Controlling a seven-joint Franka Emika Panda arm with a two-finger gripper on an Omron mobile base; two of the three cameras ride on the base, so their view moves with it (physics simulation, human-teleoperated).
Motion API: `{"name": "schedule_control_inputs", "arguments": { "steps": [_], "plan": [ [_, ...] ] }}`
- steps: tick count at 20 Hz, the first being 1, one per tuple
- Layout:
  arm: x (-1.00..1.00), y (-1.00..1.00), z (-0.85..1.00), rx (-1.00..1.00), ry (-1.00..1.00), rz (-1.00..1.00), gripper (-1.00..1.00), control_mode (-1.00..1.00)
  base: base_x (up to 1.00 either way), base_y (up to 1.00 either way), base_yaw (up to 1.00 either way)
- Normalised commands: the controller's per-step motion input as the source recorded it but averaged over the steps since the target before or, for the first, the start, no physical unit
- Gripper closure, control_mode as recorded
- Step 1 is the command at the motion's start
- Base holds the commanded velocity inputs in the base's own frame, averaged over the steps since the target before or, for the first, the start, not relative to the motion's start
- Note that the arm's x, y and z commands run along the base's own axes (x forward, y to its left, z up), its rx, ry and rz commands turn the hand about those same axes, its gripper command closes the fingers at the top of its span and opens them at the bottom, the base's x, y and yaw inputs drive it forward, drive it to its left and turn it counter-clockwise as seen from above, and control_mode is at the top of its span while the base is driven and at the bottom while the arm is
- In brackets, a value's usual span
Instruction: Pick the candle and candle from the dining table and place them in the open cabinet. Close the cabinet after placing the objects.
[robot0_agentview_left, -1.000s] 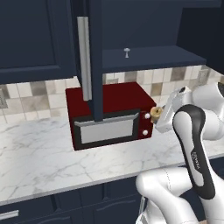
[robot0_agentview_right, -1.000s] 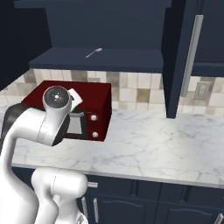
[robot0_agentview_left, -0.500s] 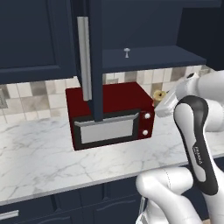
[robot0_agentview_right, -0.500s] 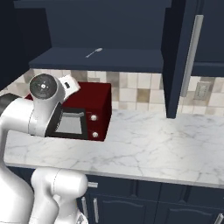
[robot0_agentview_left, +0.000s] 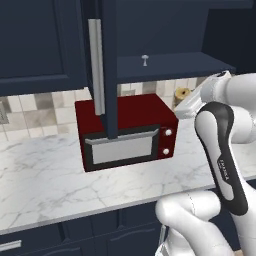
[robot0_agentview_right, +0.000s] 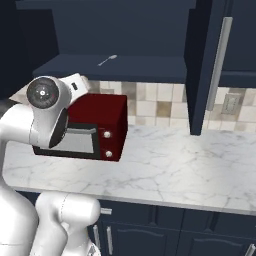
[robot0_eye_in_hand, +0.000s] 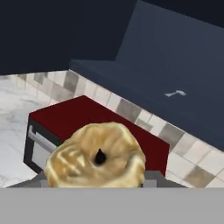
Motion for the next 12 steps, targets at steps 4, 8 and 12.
{"name": "schedule_control_inputs", "arguments": {
  "steps": [4,8,12],
  "plan": [
    [0.42,0.0,0.48,0.05,0.0,0.0,1.0,-1.0,0.0,0.0,0.0],
    [0.53,0.0,0.46,0.09,0.0,0.0,1.0,-1.0,0.0,0.0,0.0],
    [0.48,0.01,0.23,0.12,0.0,-0.04,1.0,-1.0,0.0,0.0,0.0]
  ]
}}
